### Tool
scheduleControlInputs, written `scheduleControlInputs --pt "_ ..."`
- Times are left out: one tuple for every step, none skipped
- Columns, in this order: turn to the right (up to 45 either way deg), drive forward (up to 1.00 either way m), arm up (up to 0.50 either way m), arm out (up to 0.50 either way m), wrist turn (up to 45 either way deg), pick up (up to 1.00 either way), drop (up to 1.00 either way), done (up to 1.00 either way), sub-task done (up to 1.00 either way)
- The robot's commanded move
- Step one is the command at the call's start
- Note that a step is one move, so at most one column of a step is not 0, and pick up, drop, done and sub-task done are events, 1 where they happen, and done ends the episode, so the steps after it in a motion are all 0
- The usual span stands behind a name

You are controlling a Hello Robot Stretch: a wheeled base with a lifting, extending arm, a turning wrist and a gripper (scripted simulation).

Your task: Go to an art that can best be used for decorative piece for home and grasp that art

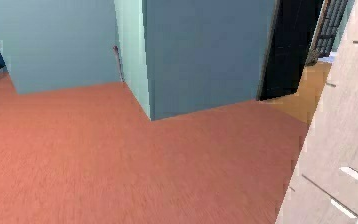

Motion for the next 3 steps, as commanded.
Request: scheduleControlInputs --pt "-3.0 0.0 0.0 0.0 0.0 0.0 0.0 0.0 0.0" --pt "-6.0 0.0 0.0 0.0 0.0 0.0 0.0 0.0 0.0" --pt "0.0 0.6 0.0 0.0 0.0 0.0 0.0 0.0 0.0"
